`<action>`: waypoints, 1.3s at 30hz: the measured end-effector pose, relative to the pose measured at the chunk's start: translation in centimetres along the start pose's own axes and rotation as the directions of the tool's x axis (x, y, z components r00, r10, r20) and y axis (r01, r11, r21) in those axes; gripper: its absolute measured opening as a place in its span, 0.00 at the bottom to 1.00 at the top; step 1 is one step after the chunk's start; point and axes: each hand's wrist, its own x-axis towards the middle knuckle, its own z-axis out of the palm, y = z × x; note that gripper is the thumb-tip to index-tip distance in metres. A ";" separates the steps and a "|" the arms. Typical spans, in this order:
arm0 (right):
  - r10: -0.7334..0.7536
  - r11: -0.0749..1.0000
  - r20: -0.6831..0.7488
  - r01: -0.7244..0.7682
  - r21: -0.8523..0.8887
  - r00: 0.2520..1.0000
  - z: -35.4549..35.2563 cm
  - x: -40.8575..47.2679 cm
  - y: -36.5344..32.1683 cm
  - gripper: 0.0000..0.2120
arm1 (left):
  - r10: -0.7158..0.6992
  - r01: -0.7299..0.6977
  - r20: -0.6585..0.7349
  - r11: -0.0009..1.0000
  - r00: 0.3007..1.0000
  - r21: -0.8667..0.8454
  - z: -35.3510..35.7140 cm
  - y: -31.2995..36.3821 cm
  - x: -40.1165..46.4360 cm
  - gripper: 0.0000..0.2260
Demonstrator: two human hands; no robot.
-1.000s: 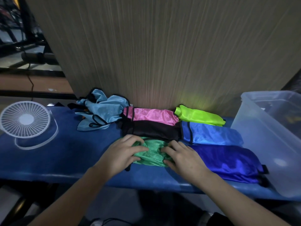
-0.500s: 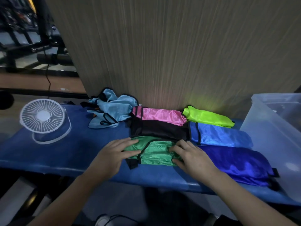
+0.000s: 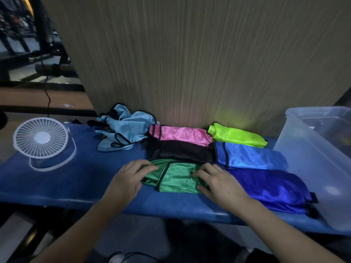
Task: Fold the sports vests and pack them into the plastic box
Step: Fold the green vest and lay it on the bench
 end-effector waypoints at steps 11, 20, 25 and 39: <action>0.000 1.000 0.015 -0.001 0.021 1.000 -0.6 0.0 -0.1 0.18 | 0.005 -0.007 -0.055 1.000 0.998 -0.021 -2.4 0.9 0.1 0.38; 0.001 1.000 -0.051 0.001 0.026 0.999 -1.6 0.1 -1.1 0.17 | 0.030 -0.033 -0.034 0.994 0.999 -0.100 -0.3 4.7 1.1 0.15; 0.020 0.999 0.037 -0.021 0.031 0.999 -1.0 0.2 -0.4 0.17 | 0.008 -0.007 0.009 0.999 1.000 -0.050 1.0 3.5 1.5 0.16; 0.075 0.997 0.137 -0.075 -0.006 0.988 -1.2 1.1 -1.2 0.16 | -0.015 0.045 0.152 0.979 0.988 -0.199 2.3 3.0 0.7 0.16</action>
